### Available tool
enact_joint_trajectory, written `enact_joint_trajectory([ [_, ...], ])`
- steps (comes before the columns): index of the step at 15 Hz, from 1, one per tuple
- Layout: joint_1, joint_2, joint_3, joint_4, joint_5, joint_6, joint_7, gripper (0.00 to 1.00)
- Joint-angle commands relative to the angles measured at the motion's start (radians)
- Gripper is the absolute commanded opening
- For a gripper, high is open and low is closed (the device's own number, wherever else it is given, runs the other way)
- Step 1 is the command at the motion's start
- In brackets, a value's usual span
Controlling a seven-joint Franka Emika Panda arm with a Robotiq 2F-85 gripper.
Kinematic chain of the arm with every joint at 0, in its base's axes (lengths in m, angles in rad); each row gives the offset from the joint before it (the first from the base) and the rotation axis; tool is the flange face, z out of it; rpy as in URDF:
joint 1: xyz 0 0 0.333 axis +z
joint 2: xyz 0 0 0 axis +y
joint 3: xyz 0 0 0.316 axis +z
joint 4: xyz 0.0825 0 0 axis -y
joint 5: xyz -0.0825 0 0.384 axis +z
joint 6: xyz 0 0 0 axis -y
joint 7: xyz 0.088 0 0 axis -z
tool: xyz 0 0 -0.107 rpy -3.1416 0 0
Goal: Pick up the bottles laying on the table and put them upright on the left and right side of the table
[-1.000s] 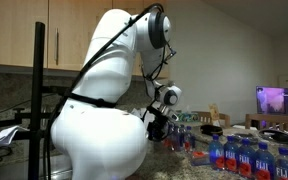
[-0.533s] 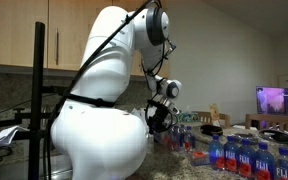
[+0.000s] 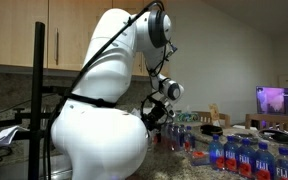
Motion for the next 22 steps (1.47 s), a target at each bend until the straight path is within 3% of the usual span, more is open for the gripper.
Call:
enact_joint_trajectory([
  [1, -0.001, 0.002, -0.017, 0.034, 0.104, -0.122, 0.141, 0.05],
  [5, 0.003, -0.003, -0.049, 0.045, 0.205, -0.087, 0.32, 0.05],
  [11, -0.078, 0.079, -0.128, 0.042, 0.371, -0.23, 0.265, 0.05],
  [15, -0.107, 0.122, -0.179, -0.004, 0.476, -0.261, 0.331, 0.05],
  [19, -0.038, 0.028, -0.194, -0.102, 0.527, -0.022, 0.358, 0.05],
  [22, 0.026, 0.001, -0.166, -0.111, 0.503, 0.142, 0.5, 0.05],
])
